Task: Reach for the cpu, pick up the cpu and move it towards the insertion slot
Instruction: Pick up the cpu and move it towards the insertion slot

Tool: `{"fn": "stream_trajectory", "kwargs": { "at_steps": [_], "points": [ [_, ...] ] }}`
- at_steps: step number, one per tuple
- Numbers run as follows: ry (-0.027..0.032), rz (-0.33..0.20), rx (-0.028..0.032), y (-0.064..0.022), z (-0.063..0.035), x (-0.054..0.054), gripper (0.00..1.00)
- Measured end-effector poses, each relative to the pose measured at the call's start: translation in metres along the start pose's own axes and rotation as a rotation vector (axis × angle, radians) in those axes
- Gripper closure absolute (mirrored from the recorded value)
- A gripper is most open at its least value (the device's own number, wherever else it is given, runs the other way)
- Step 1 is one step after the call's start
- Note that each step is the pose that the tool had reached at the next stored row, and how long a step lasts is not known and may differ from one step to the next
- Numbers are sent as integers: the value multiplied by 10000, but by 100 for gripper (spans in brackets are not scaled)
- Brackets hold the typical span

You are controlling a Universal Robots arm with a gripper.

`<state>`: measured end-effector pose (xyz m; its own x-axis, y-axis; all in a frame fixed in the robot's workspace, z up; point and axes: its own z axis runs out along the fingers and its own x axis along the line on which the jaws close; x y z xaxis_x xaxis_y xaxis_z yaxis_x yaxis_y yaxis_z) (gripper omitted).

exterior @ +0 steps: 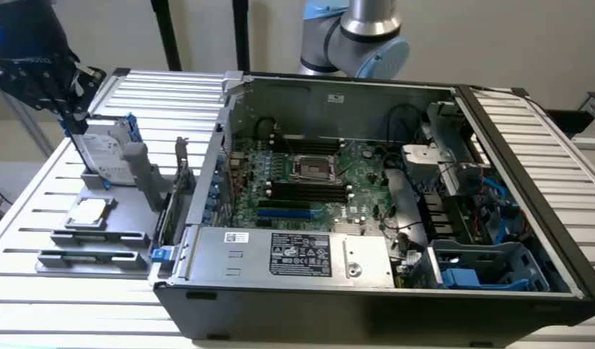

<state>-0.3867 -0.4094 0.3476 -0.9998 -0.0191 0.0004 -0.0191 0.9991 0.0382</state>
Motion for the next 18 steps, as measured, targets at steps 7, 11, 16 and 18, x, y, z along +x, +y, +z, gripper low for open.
{"fn": "stream_trajectory", "kwargs": {
  "at_steps": [7, 11, 16, 18],
  "points": [
    [0, 0, 0, 0, 0, 0, 89],
    [-1, 0, 0, 0, 0, 0, 89],
    [-1, 1, 1, 0, 0, 49, 89],
    [-1, 1, 0, -4, 0, 107, 89]
  ]
}}
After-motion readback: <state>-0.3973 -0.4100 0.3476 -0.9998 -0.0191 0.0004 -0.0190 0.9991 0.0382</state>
